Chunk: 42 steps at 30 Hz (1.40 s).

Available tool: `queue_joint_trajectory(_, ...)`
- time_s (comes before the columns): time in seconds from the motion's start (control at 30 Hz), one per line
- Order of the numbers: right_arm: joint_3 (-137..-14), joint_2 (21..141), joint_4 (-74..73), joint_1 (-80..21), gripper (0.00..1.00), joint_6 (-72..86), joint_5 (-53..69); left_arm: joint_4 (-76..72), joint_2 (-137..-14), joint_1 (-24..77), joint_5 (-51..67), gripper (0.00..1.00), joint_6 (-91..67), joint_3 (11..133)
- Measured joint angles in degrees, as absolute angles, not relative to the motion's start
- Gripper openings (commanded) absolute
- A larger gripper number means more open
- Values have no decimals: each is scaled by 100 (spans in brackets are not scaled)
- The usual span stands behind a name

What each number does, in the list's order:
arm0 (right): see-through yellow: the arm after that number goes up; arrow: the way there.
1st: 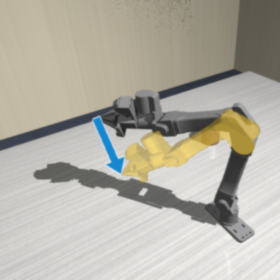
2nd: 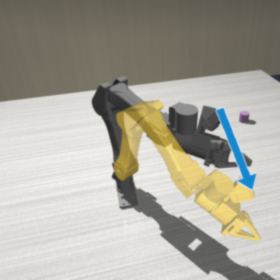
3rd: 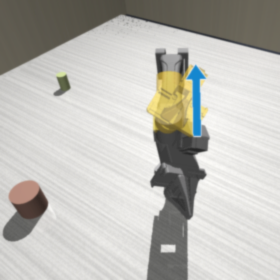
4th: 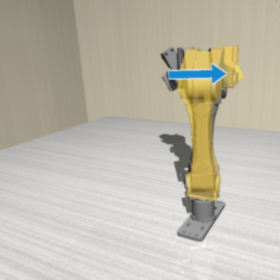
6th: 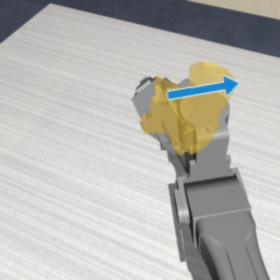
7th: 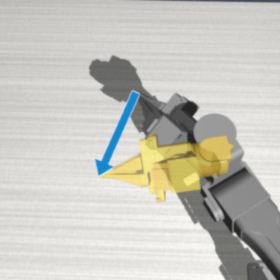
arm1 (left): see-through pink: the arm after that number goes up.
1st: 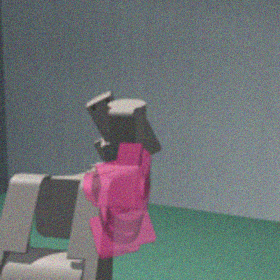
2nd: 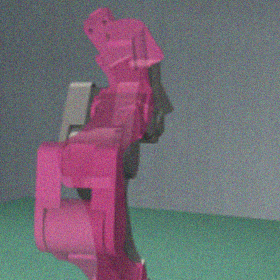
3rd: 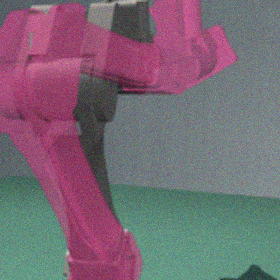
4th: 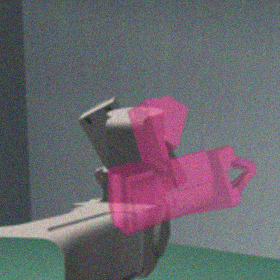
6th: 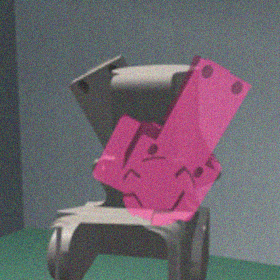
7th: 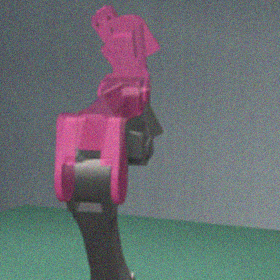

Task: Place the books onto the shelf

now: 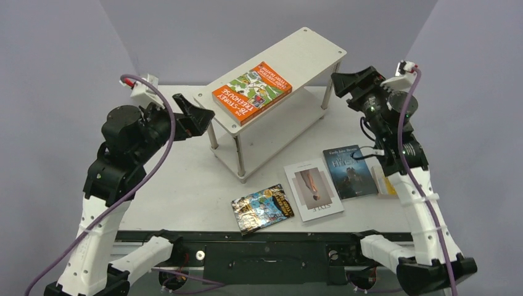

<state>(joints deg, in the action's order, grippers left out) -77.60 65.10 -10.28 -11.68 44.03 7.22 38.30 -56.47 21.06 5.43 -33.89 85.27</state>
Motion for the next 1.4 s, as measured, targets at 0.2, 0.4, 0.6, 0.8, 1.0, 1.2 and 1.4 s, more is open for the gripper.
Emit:
queue_joint_trajectory(0.2, -6158, 5135, -1433, -1199, 75, 4095, 73, 3885, -4578, 2088, 23, 96, -3087, 7328)
queue_joint_trajectory(0.4, -4077, 4532, -2309, -1232, 74, 4311, -368, 3865, -3618, 2088, -141, 99, -3288, 5100)
queue_joint_trajectory(0.6, -2897, 4134, -2637, -1946, 72, 4960, -580, 3756, -3179, 2303, 318, 82, -3533, 3747)
queue_joint_trajectory(0.8, -2665, 4659, -2071, -2576, 68, 5540, -591, 2786, -3004, 3935, -574, 85, -3835, 2961)
queue_joint_trajectory(1.0, -2648, 5006, -1616, -2598, 68, 5798, -543, 598, -3664, 5533, -2097, 90, -3402, 2252)
queue_joint_trajectory(1.2, -2679, 5078, -1439, -2598, 68, 5902, -480, -1431, -4630, 5850, -3378, 93, -2722, 1787)
queue_joint_trajectory(1.4, -2679, 4930, -1422, -2598, 68, 5927, -493, -2383, -5557, 4600, -2991, 92, -2801, 1920)
